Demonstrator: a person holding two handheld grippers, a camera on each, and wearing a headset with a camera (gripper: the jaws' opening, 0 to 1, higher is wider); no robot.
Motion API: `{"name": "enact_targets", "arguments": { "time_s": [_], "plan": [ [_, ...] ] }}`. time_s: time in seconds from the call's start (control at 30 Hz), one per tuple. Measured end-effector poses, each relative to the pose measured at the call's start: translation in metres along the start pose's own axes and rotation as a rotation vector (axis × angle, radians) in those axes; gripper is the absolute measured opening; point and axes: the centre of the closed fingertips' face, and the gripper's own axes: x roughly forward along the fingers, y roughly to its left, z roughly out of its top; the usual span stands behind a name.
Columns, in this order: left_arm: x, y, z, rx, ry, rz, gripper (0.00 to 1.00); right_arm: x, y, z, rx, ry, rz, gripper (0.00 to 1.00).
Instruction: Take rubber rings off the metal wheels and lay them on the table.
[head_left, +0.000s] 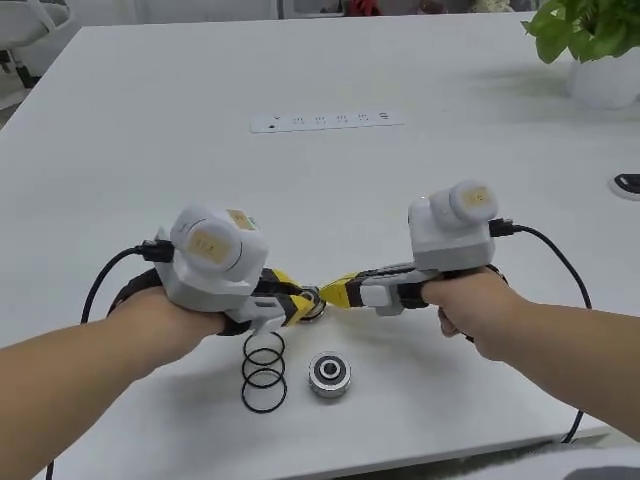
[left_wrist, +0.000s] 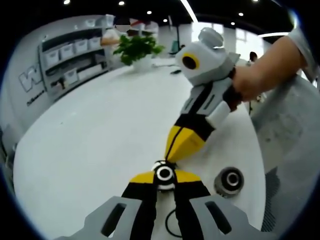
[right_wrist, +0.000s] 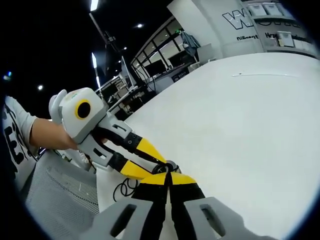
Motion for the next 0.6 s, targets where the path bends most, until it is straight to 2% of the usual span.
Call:
{"name": "enact_targets", "arguments": {
  "time_s": [0.33,0.4,0.43,0.47,0.6],
  "plan": [
    [0.000,0.000,-0.001,-0.004,0.001,0.008,0.12,0.003,0.004,0.000,-0.030,0.008,0.025,0.00],
    [0.000,0.000,-0.001,-0.005,0.001,0.009,0.12,0.004,0.010,0.003,-0.030,-0.002,0.050,0.00],
    [0.000,0.000,-0.001,-0.004,0.001,0.011,0.12,0.007,0.021,0.006,-0.019,-0.017,0.104,0.00],
    [0.000,0.000,-0.001,-0.004,0.001,0.010,0.12,0.007,0.017,0.007,-0.040,-0.015,0.063,0.00],
    [0.000,0.001,-0.001,-0.007,0.000,0.010,0.12,0.006,0.017,0.006,-0.054,-0.019,0.054,0.00]
  ]
}}
